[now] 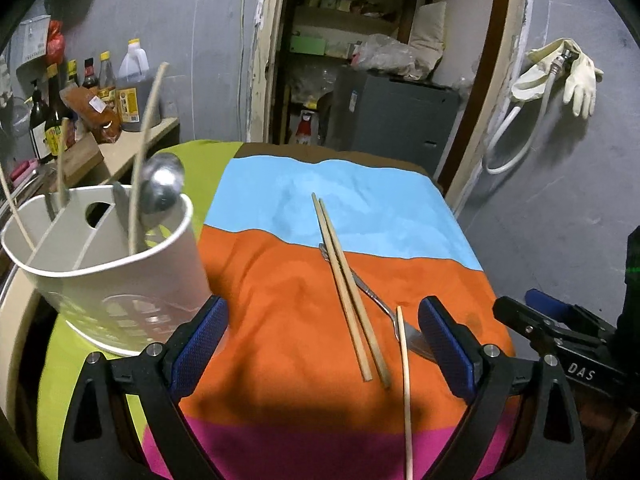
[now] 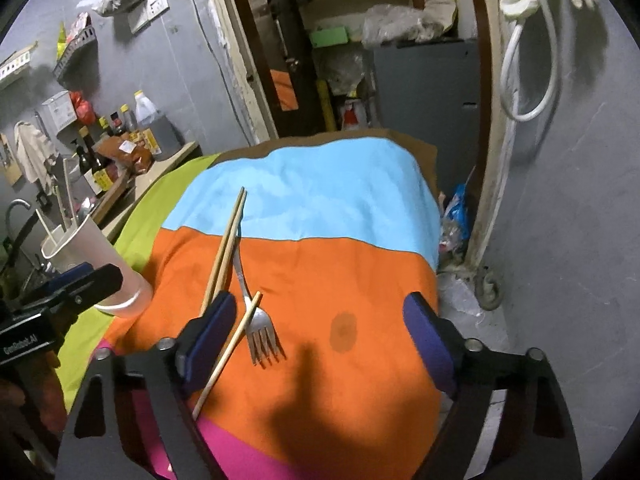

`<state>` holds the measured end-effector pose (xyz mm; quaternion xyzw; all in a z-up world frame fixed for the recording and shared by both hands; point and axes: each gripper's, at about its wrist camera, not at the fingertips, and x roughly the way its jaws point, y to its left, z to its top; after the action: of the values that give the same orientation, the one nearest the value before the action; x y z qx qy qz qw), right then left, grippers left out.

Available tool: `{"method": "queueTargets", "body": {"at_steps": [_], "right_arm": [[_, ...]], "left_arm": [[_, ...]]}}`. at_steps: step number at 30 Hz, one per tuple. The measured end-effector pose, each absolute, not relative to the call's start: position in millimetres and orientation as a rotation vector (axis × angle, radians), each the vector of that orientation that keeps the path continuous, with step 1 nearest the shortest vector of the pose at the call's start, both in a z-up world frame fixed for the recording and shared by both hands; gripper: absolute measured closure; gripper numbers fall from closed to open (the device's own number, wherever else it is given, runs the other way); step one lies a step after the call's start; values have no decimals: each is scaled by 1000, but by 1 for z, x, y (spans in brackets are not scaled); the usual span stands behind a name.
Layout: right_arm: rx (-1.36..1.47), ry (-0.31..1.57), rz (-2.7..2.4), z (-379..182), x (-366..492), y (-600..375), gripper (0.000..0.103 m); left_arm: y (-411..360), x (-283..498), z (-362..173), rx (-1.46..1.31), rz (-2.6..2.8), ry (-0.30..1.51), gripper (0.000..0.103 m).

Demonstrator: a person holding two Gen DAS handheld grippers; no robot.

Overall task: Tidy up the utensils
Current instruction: 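Move both tools back over the chopstick pair and fork, then grasp a wooden chopstick with the left tool while the right tool grasps another chopstick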

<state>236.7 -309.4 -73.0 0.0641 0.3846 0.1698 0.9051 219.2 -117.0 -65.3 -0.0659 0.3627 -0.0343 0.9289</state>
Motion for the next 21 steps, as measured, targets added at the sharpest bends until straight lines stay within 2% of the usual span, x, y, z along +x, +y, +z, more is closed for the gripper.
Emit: {"method": "queueTargets", "body": {"at_steps": [3, 5, 8, 14, 21], "right_arm": [[134, 808, 381, -79, 252, -309, 36], [138, 815, 405, -82, 262, -307, 47], [149, 833, 437, -88, 279, -305, 56], [170, 861, 489, -97, 305, -299, 61], [183, 875, 498, -102, 310, -296, 61]], "left_arm": [[-121, 231, -73, -135, -66, 764, 27], [-123, 241, -80, -133, -64, 790, 42], [-123, 256, -90, -152, -72, 829, 57], [-123, 280, -109, -187, -79, 909, 75], [-125, 298, -126, -192, -47, 997, 79]]}}
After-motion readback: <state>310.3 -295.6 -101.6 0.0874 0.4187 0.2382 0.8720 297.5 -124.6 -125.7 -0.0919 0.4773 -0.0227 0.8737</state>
